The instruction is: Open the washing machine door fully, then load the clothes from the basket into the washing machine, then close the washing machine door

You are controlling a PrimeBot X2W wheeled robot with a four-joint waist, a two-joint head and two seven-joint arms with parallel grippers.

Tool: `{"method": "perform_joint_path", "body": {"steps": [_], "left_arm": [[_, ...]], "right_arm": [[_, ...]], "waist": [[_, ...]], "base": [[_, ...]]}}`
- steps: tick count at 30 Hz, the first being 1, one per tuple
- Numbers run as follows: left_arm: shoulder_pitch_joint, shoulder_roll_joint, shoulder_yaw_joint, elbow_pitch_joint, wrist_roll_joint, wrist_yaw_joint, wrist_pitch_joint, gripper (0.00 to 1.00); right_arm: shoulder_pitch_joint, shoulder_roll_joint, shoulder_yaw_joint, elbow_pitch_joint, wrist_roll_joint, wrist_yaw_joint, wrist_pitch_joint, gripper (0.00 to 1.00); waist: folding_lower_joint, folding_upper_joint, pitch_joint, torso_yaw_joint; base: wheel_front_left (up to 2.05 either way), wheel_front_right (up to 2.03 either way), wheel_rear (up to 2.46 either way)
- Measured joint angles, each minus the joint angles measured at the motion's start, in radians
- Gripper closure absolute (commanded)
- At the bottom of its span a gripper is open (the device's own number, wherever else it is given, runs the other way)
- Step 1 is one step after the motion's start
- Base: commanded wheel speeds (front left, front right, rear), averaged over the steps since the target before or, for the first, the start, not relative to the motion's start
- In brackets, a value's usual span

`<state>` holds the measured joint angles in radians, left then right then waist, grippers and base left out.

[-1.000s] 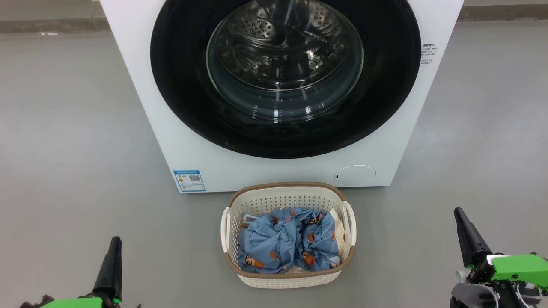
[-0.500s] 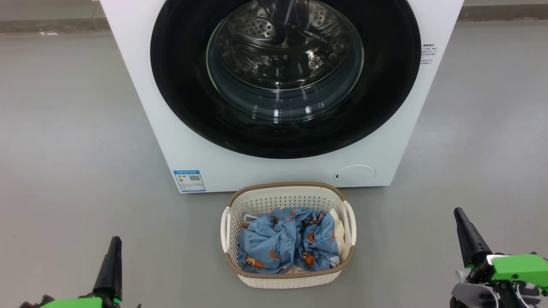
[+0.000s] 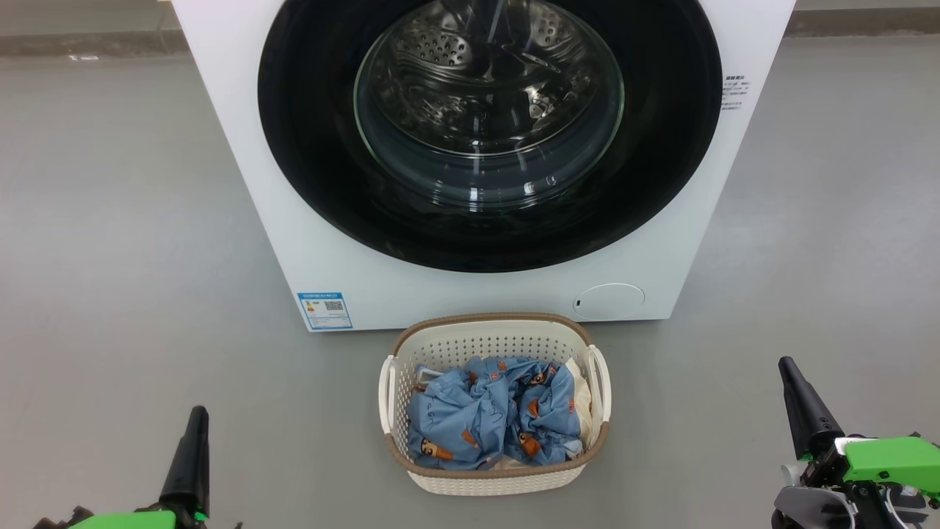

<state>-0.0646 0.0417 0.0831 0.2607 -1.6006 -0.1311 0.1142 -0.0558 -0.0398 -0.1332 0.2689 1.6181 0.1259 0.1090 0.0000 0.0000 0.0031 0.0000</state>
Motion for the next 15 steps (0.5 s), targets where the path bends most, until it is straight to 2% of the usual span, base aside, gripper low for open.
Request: {"method": "perform_joint_path", "body": {"steps": [15], "left_arm": [[0.0, 0.0, 0.0, 0.0, 0.0, 0.0, 0.0, 1.0]], "right_arm": [[0.0, 0.0, 0.0, 0.0, 0.0, 0.0, 0.0, 1.0]], "waist": [[0.0, 0.0, 0.0, 0.0]], "base": [[0.0, 0.0, 0.0]]}}
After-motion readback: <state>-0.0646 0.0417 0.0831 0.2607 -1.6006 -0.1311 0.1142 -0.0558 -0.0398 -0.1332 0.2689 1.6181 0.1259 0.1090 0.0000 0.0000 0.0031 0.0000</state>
